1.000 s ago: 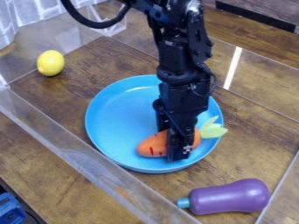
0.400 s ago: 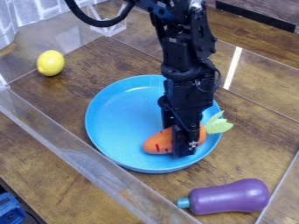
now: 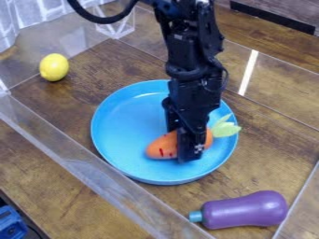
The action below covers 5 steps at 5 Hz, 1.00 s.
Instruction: Move the carrot to the left side
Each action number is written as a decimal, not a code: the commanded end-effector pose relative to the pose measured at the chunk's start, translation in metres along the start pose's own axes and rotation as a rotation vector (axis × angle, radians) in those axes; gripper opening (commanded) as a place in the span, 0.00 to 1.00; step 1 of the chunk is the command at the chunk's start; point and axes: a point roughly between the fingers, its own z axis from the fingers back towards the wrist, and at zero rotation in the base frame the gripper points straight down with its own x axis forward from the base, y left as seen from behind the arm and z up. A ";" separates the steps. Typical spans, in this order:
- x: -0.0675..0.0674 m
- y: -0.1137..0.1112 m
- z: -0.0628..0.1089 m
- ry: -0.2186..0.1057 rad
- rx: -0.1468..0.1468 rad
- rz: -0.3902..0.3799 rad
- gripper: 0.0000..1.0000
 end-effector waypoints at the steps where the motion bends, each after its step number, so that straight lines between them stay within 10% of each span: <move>1: 0.009 0.011 0.033 -0.076 0.059 0.008 0.00; 5: 0.001 0.020 0.052 -0.082 0.096 0.023 0.00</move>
